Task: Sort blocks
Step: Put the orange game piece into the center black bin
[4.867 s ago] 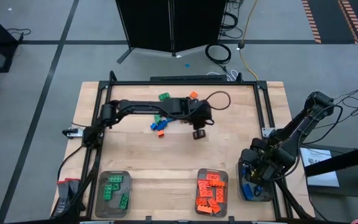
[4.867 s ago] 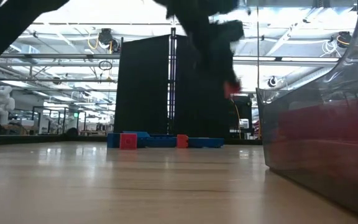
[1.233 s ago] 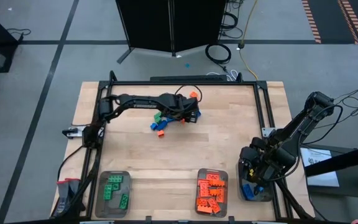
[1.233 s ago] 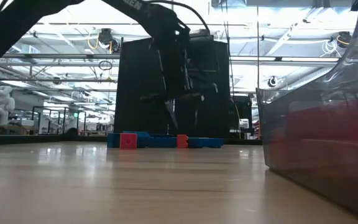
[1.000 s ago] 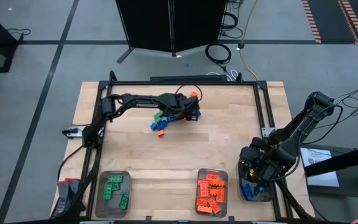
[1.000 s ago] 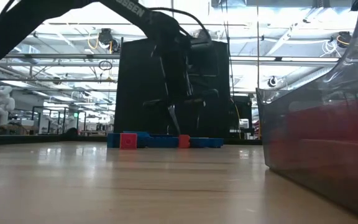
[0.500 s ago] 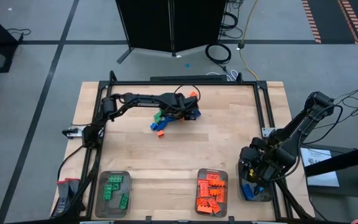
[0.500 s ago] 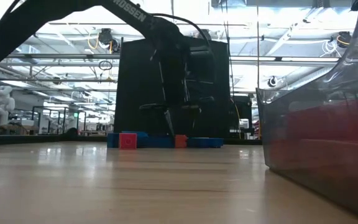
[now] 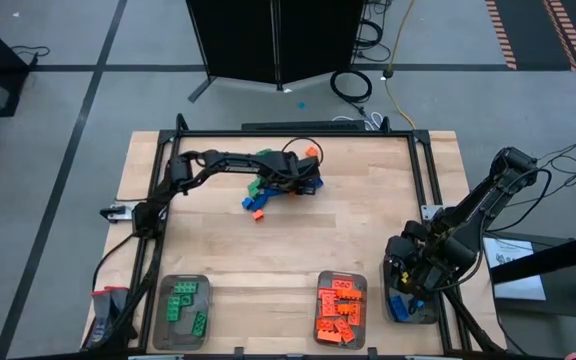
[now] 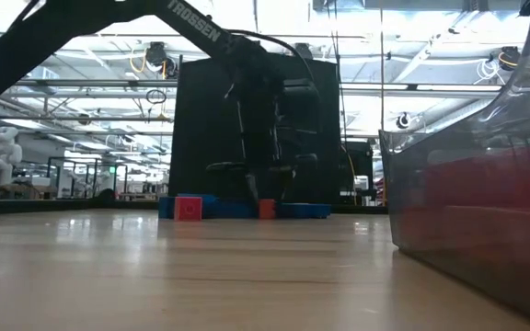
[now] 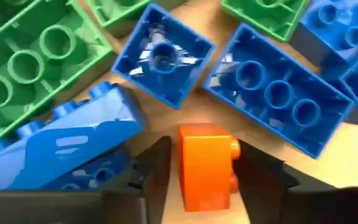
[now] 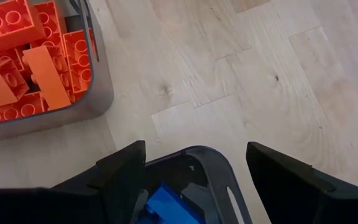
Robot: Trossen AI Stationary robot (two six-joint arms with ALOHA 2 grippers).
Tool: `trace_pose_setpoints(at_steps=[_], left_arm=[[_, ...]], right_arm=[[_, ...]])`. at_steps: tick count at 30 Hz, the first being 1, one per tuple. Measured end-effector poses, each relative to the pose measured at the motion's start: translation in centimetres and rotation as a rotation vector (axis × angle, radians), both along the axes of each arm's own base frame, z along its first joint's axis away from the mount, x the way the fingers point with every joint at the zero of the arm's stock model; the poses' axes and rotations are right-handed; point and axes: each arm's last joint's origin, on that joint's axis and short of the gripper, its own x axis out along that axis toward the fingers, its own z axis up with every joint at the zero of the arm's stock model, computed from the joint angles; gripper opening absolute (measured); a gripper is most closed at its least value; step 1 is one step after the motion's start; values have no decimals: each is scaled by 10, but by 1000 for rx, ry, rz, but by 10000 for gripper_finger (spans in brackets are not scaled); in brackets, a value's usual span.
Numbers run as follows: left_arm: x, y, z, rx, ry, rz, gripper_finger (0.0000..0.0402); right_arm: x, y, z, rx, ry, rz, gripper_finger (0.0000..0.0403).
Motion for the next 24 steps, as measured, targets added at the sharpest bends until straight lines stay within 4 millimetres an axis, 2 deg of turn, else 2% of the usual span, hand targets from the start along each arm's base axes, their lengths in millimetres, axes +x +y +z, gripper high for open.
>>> trace_pose_setpoints(at_steps=[6, 10, 14, 19, 24], left_arm=[[1, -4, 0, 26, 19, -37, 79], [1, -7, 2, -12, 8, -83, 78], [3, -20, 9, -45, 3, -170, 79], [5, -31, 32, -20, 8, -272, 78], [13, -57, 65, 21, -52, -385, 78]], right_arm=[[0, 0, 0, 3, -2, -6, 274], [0, 0, 0, 3, -2, -7, 274], [0, 0, 0, 1, -4, -7, 274], [0, -1, 0, -25, -26, -13, 274], [1, -1, 0, -32, -33, -17, 274]])
